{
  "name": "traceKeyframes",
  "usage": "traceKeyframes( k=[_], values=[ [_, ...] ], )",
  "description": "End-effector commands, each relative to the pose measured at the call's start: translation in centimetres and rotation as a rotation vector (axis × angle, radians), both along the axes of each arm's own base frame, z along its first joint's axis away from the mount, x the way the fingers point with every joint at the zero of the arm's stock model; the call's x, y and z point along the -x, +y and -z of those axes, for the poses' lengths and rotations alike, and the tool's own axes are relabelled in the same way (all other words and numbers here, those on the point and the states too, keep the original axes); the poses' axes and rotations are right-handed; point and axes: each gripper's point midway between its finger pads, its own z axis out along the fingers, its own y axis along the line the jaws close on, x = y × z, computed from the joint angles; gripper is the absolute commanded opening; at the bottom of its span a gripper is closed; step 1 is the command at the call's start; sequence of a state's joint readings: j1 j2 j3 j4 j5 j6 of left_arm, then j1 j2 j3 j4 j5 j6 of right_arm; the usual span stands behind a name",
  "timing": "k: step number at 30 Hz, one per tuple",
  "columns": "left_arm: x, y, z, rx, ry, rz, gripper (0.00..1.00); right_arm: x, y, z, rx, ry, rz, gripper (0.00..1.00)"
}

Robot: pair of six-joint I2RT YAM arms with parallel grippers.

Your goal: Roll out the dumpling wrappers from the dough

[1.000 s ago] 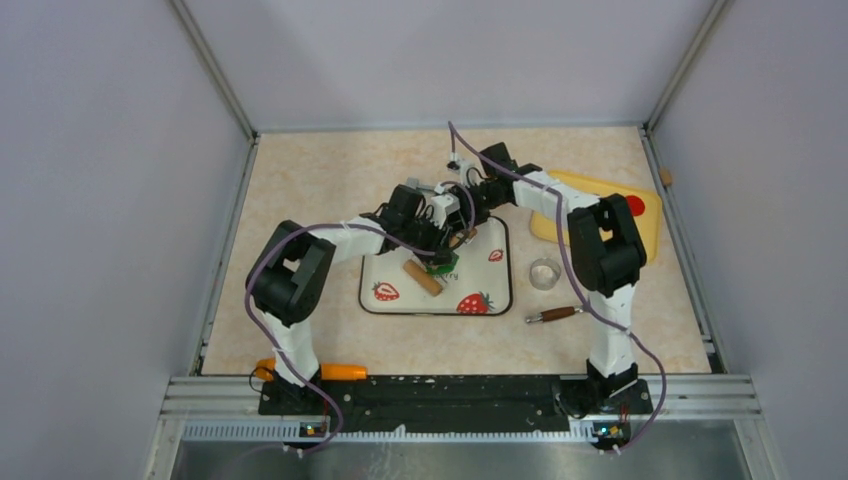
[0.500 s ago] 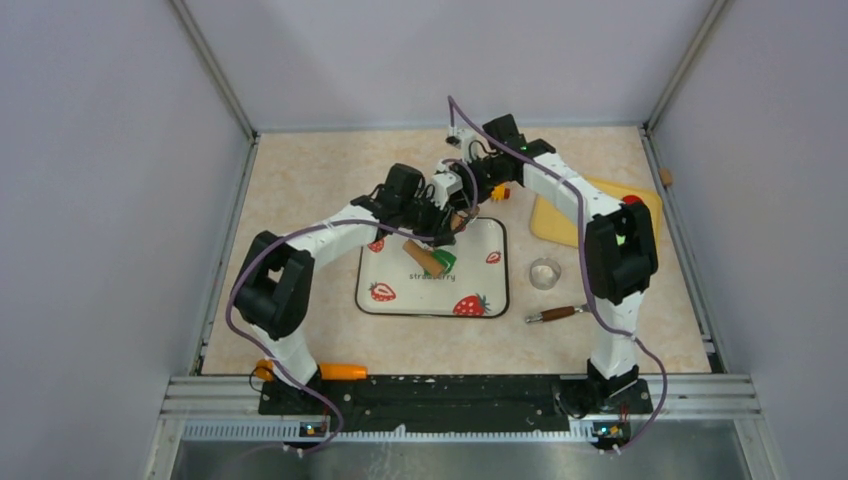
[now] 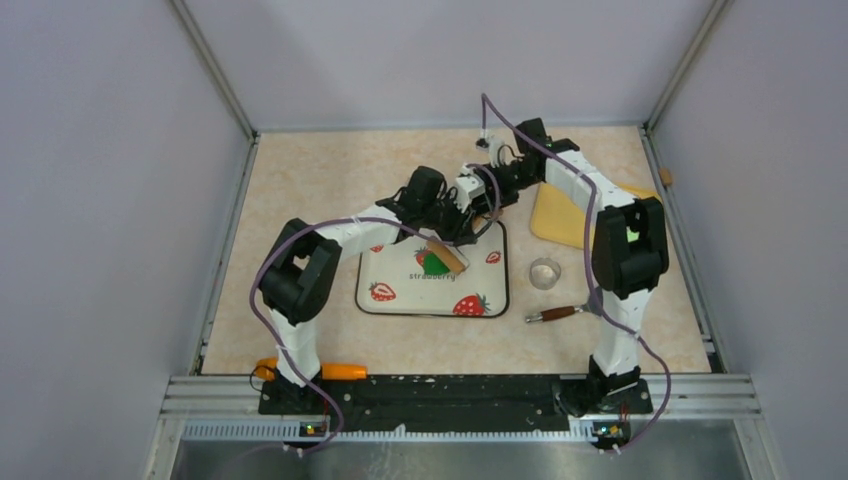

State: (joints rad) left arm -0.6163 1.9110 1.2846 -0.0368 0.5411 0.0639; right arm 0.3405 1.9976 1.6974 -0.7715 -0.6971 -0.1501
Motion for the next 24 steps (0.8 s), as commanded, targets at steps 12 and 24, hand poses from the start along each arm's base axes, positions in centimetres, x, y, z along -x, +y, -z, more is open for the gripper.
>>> traceKeyframes(
  k=[12,24],
  values=[
    [-1.6,-0.8,-4.7,0.09,-0.195,0.056,0.0,7.9,1.8,-2.4,-0.242,0.342,-0.1,0.11],
    [-1.5,0.5,-3.8,-0.048,-0.44,0.13,0.3,7.8,2.3,-5.0,-0.273,0.428,0.064,0.0]
  ],
)
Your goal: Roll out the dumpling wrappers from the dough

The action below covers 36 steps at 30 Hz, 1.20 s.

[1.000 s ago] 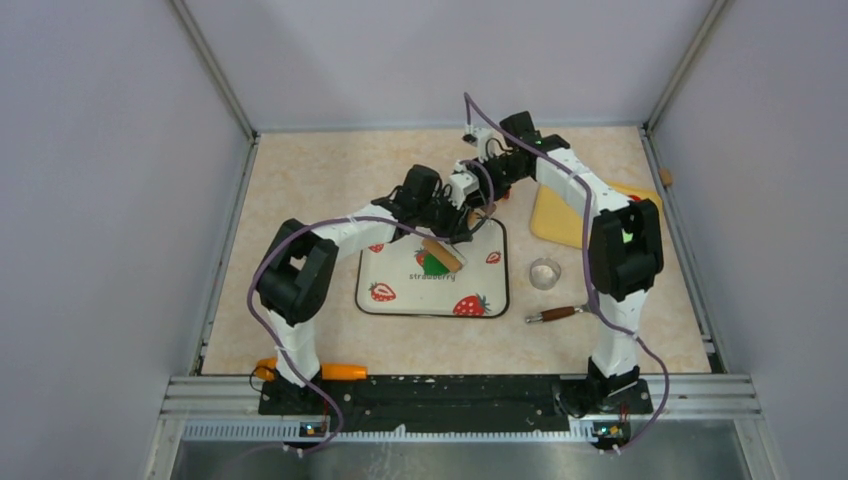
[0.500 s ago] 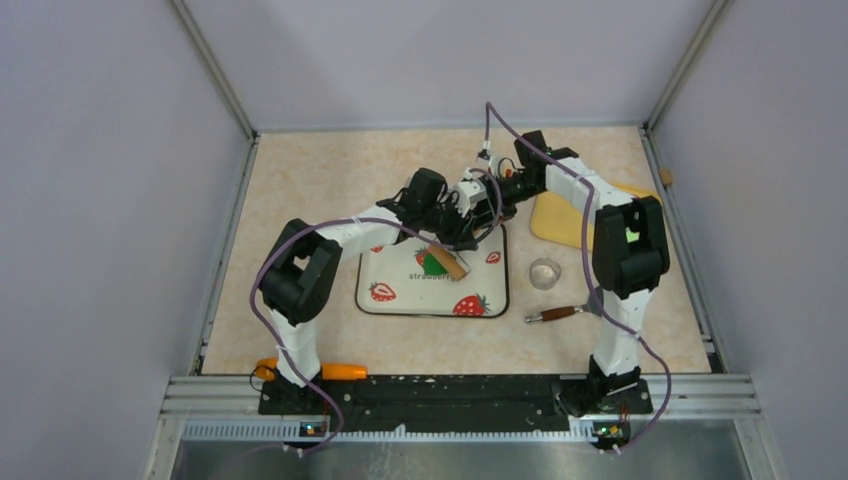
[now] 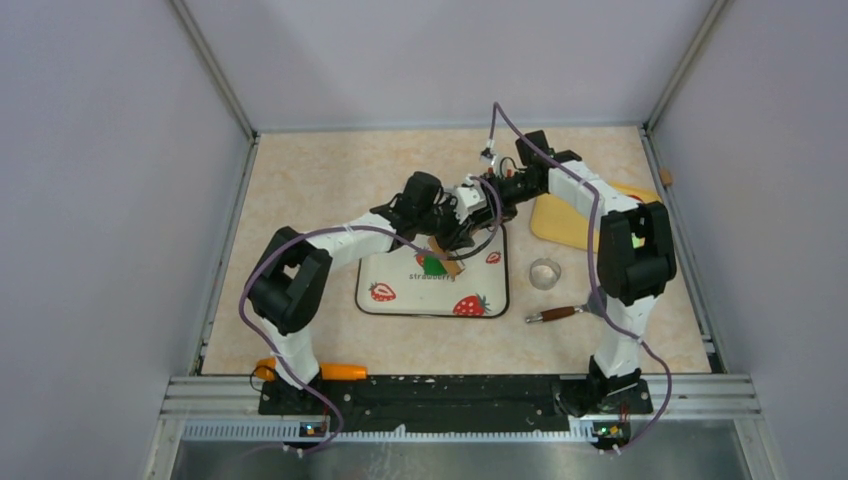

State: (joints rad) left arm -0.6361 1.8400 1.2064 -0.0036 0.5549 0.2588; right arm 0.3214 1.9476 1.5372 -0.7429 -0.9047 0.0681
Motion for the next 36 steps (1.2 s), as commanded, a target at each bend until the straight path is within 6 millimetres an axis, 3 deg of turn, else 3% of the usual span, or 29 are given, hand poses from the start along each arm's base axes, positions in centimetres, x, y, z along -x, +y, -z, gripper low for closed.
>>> traceKeyframes(
  k=[1,12,19,22,29,30,32,33,36],
  values=[
    [-2.8,0.1,-3.0,-0.013,-0.277,0.006,0.29,2.9,1.5,-5.0,-0.119,0.123,0.014,0.0],
    [-2.9,0.9,-2.1,-0.071,-0.319,0.005,0.43,2.3,0.9,-5.5,-0.135,0.125,0.041,0.0],
    [-1.8,1.2,-2.1,-0.064,-0.285,0.021,0.23,2.2,0.1,-4.6,-0.082,0.09,0.042,0.0],
    [-1.2,1.4,-1.7,-0.065,-0.259,0.04,0.02,2.1,-0.2,-4.4,-0.063,0.075,0.043,0.0],
    [-0.1,0.7,-1.2,0.023,-0.115,-0.025,0.0,1.8,-0.7,-4.3,-0.011,0.024,0.058,0.0],
    [0.0,0.6,-1.0,0.031,-0.1,-0.04,0.07,1.8,-0.8,-4.3,0.003,0.019,0.062,0.0],
    [-0.1,0.7,-0.9,0.037,-0.08,-0.071,0.36,2.0,-1.0,-4.1,0.02,0.021,0.068,0.0],
    [0.0,0.7,-1.0,0.041,-0.082,-0.069,0.41,2.0,-1.2,-4.1,0.029,0.017,0.071,0.0],
    [0.2,1.1,-1.6,0.042,-0.116,-0.037,0.44,2.0,-1.2,-4.3,0.028,0.014,0.068,0.0]
  ],
)
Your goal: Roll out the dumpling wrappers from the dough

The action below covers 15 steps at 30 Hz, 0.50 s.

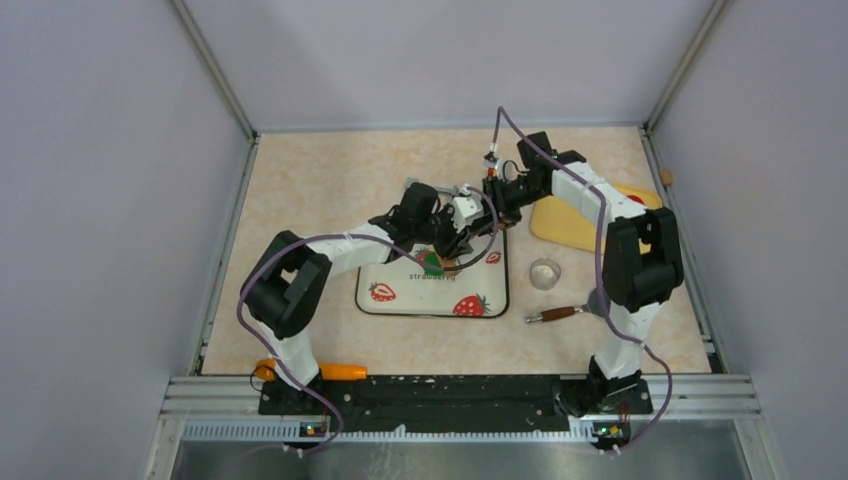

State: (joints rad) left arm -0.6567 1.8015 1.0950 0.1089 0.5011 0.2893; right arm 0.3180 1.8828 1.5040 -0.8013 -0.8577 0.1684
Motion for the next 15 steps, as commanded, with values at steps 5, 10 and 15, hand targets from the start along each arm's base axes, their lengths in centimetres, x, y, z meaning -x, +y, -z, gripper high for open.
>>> traceKeyframes(
  k=[5,10,15],
  values=[
    [0.0,0.7,-3.1,0.049,-0.088,0.056,0.37,0.5,-0.2,-3.6,-0.03,-0.083,-0.014,0.0],
    [-0.3,-0.3,-3.5,0.062,-0.09,0.099,0.05,0.8,0.0,-3.5,-0.048,-0.072,-0.019,0.04],
    [0.0,-0.9,-3.8,0.082,-0.074,0.11,0.0,0.8,0.8,-3.3,-0.1,-0.016,0.011,0.46]
  ],
)
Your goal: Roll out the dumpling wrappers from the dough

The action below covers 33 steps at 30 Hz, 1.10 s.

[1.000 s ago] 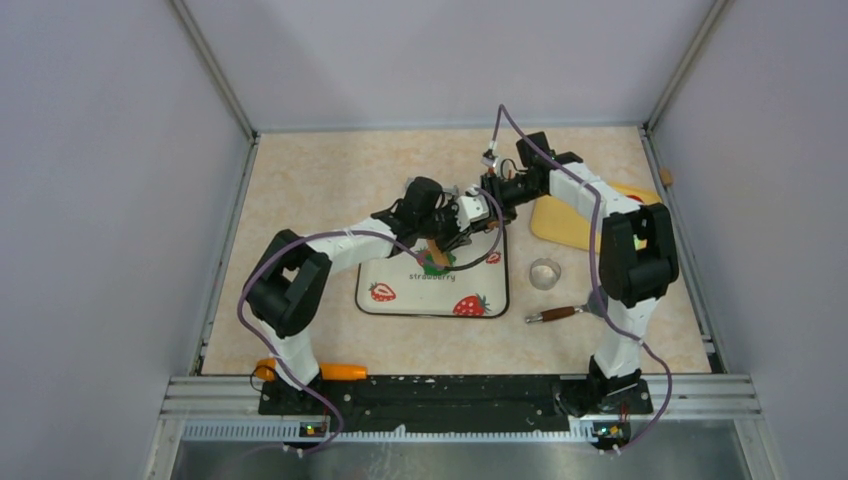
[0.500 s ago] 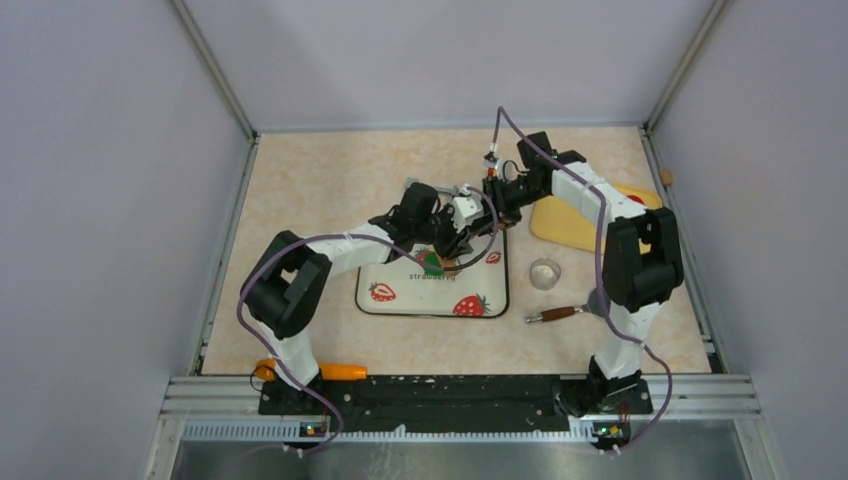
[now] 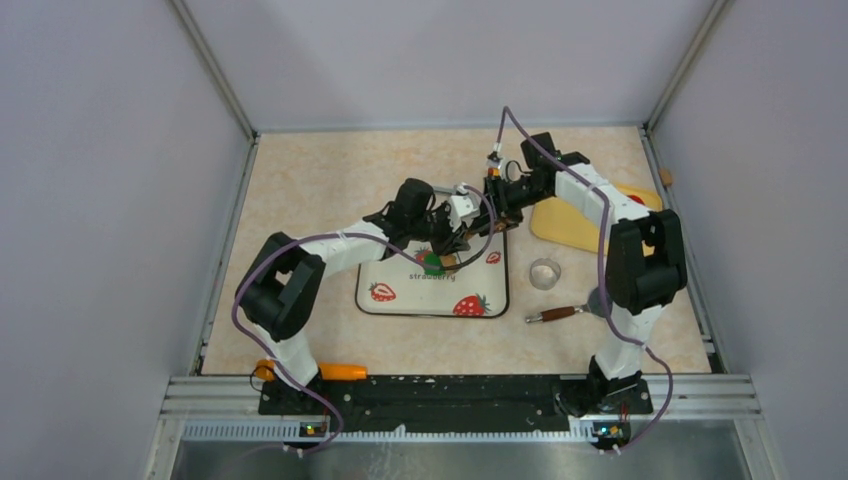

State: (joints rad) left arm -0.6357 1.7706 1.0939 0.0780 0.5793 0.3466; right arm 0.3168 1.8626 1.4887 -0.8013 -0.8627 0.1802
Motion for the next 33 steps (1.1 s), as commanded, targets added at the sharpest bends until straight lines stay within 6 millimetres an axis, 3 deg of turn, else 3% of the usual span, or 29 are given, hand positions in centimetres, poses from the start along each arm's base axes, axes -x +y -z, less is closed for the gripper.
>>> traceKeyframes(
  k=[1,5,10,13,14,17,25,33],
  values=[
    [-0.6,-1.4,-2.8,0.068,-0.05,0.042,0.0,0.2,0.9,-2.7,-0.092,-0.016,0.013,0.5],
    [-0.6,-1.5,-2.9,0.075,-0.031,0.029,0.0,0.0,1.4,-2.2,-0.091,-0.002,0.018,0.53],
    [-0.8,-1.5,-2.9,0.076,-0.029,0.017,0.0,0.1,1.7,-2.0,-0.078,-0.01,0.0,0.35],
    [-0.9,-1.6,-2.9,0.077,-0.034,0.016,0.0,0.4,1.6,-1.5,-0.057,-0.02,-0.017,0.37],
    [-1.0,-1.6,-2.9,0.077,-0.036,0.014,0.0,0.5,1.5,-1.1,-0.046,-0.021,-0.022,0.34],
    [-1.0,-1.6,-2.4,0.074,-0.025,0.005,0.0,0.2,1.2,-0.2,0.003,-0.046,-0.027,0.01],
    [-2.0,-1.2,-1.4,0.055,-0.01,-0.077,0.0,-1.7,1.8,-0.2,0.057,-0.152,-0.077,0.0],
    [-1.8,-0.2,0.2,0.022,0.013,-0.115,0.0,-0.9,3.0,1.9,0.077,-0.151,-0.155,0.0]
  ],
)
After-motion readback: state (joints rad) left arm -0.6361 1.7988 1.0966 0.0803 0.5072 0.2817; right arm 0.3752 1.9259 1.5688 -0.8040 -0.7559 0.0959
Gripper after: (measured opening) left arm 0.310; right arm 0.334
